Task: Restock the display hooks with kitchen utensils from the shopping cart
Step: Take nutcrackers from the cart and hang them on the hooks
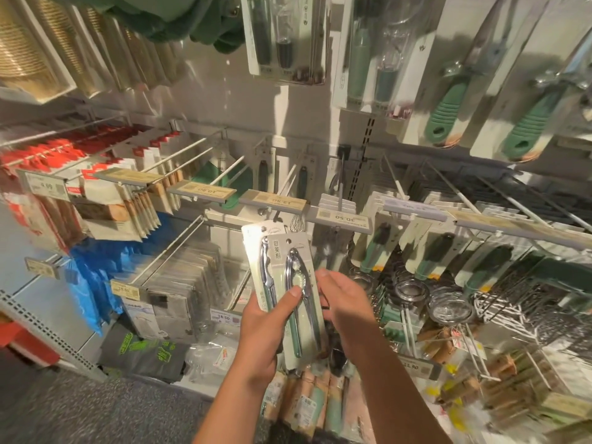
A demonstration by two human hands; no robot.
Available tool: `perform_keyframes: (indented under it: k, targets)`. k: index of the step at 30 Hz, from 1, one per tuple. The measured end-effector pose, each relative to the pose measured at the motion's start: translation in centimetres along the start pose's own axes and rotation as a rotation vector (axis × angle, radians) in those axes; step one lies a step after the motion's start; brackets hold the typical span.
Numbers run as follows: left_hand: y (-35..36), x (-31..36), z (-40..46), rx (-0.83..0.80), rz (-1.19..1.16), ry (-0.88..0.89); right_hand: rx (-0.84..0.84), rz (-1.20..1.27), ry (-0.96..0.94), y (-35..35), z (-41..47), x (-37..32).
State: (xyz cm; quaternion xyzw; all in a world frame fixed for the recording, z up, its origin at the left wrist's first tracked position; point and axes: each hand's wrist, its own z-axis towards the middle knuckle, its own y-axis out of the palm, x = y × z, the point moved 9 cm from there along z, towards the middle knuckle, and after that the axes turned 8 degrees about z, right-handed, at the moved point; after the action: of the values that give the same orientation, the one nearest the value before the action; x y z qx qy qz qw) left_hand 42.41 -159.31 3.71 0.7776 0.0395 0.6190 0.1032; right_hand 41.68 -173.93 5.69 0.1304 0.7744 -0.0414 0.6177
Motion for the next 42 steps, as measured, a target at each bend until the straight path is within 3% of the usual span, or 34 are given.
perform_keyframes:
  k: [7, 22, 33, 42]
  targets:
    - [0.9, -0.3, -0.3, -0.095, 0.080, 0.018, 0.036, -0.020, -0.048, 0.5, -1.1, 0.5]
    - [-0.1, -0.7, 0.4, -0.002, 0.090, 0.011, 0.160, 0.123, -0.371, -1.6, -2.1, -2.2]
    - [-1.0, -0.6, 1.0, 0.047, 0.152, 0.053, 0.352, -0.024, -0.239, -3.4, 1.0, -1.9]
    - [-0.3, -0.2, 0.3, 0.010, 0.062, -0.006, 0.417, -0.150, -0.103, -4.7, 5.0, -1.6]
